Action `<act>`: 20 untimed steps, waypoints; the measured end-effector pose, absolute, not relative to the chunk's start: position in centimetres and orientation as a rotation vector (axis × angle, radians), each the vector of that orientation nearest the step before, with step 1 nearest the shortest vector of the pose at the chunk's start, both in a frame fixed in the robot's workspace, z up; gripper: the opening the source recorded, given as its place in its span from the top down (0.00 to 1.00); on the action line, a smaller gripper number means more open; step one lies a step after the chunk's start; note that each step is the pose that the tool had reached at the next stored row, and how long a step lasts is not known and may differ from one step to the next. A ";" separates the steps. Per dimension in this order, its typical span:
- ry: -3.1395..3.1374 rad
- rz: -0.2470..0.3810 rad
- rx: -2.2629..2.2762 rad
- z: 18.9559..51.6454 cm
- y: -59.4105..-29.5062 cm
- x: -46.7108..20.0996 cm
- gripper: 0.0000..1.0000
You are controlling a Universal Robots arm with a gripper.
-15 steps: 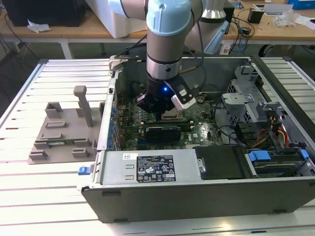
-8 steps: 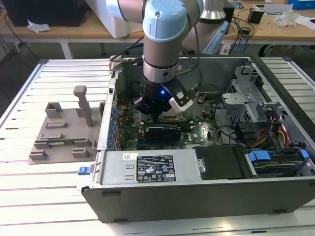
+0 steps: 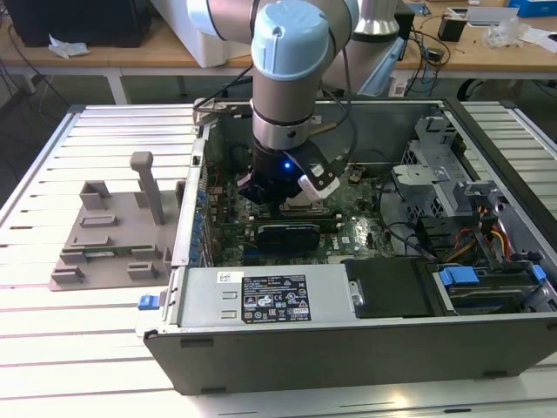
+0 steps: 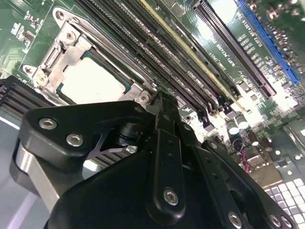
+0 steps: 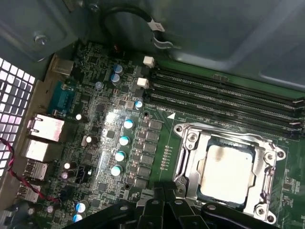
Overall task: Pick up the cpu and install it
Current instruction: 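Install the second cpu locking lever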
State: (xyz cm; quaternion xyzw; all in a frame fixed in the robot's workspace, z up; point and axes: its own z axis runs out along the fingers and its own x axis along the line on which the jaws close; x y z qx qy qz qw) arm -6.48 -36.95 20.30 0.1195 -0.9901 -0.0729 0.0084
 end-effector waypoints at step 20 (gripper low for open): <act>-3.084 -0.207 0.371 21.5 -34.1 -3.7 0.89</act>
